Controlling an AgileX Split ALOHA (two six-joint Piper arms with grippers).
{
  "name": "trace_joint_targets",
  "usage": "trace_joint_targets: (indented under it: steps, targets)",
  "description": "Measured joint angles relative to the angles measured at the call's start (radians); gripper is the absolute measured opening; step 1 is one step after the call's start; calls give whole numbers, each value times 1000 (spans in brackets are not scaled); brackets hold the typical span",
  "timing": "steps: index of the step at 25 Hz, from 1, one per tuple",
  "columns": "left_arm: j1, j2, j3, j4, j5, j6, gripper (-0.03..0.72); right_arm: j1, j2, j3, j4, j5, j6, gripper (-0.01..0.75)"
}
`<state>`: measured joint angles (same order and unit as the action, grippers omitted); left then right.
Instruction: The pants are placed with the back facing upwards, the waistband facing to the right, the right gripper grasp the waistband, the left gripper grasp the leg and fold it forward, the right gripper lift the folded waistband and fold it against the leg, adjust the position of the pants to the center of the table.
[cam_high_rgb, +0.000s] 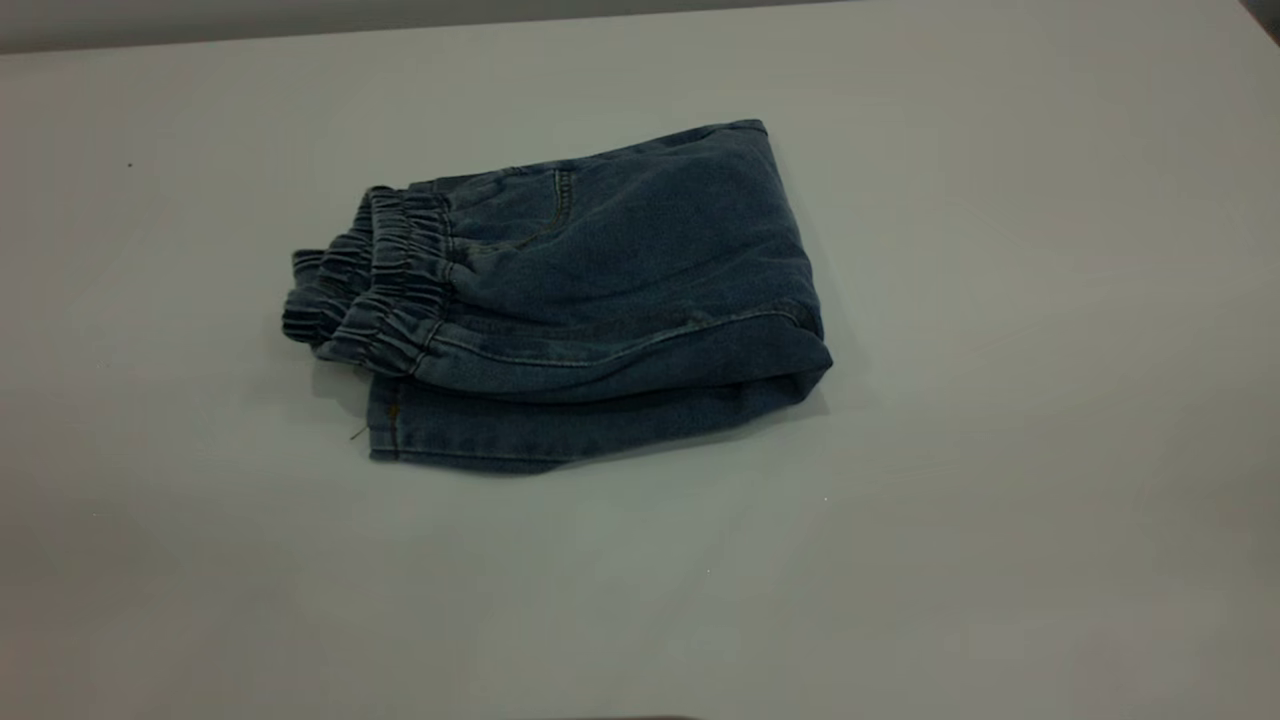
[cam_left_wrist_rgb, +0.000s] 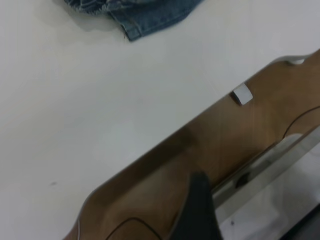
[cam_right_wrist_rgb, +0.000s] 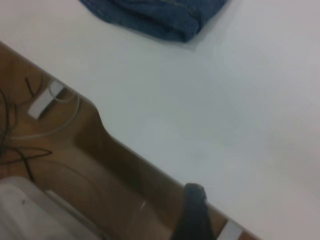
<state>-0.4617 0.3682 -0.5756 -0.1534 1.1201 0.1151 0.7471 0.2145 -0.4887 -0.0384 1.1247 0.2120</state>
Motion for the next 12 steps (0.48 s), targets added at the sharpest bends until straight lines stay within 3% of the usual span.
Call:
trace_joint_targets:
  steps: [3, 12]
  targets:
    - [0, -4, 46, 0, -38, -8, 545, 0, -31, 5, 0, -3, -16, 496]
    - [0, -5, 83, 4, -10, 9, 536, 0, -39, 15, 38, 1, -105, 496]
